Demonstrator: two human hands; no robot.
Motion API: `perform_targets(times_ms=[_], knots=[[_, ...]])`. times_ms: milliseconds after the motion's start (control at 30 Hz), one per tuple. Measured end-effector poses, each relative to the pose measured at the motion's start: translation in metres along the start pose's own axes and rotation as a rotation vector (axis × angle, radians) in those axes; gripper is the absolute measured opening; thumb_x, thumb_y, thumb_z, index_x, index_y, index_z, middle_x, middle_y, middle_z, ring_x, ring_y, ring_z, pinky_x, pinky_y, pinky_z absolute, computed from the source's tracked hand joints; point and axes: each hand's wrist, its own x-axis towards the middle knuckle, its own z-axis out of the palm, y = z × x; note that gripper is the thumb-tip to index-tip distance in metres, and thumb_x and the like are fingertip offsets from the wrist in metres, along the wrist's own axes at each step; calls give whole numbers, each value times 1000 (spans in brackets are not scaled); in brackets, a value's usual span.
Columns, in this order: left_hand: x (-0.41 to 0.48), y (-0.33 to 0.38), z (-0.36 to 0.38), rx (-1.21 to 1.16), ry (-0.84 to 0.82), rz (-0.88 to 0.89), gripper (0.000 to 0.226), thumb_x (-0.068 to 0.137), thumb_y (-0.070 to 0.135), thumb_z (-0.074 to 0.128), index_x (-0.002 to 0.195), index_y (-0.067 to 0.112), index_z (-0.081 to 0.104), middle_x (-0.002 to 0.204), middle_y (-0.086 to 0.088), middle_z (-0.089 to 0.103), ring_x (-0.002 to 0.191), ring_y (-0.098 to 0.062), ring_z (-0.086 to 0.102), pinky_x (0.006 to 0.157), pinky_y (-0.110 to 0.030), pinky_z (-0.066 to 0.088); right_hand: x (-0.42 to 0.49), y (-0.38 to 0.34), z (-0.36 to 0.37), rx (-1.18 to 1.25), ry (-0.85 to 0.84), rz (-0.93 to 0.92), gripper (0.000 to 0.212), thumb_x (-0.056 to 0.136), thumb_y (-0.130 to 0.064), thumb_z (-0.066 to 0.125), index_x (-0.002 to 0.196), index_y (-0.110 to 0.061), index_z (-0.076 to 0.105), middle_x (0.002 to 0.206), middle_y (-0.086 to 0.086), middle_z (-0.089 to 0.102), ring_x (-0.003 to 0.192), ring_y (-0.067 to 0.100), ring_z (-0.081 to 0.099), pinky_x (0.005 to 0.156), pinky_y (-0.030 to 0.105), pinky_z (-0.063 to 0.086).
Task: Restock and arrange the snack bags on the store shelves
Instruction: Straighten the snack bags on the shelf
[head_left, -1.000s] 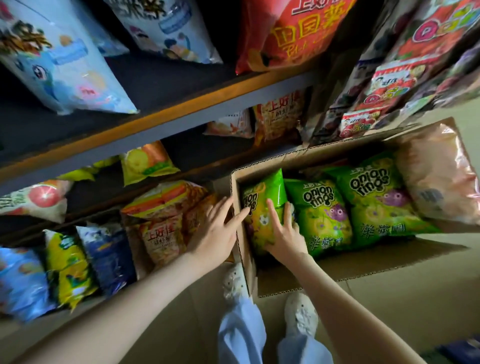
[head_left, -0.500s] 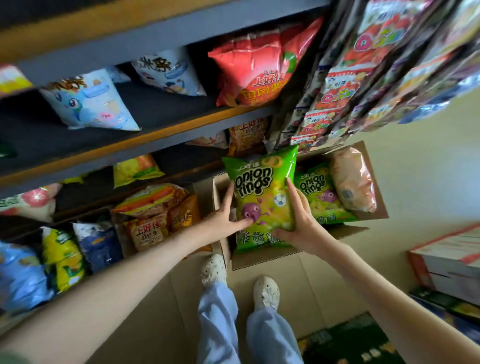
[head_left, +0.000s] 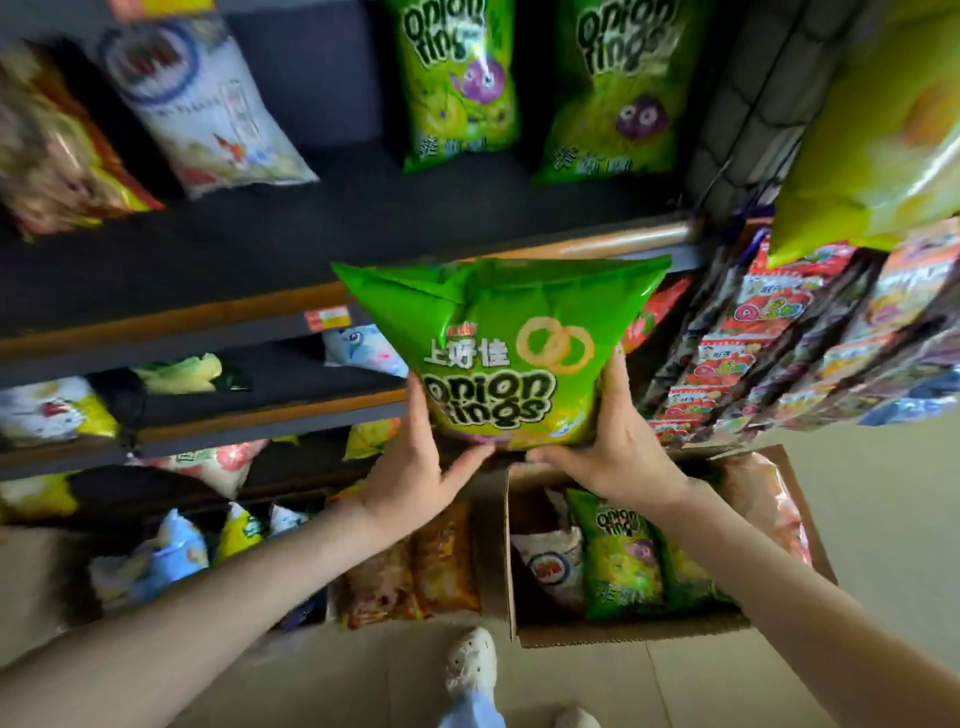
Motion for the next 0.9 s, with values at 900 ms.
perform_targets(times_ms=[900], knots=[[230, -92, -54, 315, -116, 82, 88, 92, 20, 61, 141, 32, -11, 156, -21, 16, 143, -29, 22, 111, -24, 15, 234, 26, -3, -347, 138, -155, 118, 79, 2, 71, 137, -45, -21, 158, 15, -16, 145, 21, -4, 104, 33, 35]])
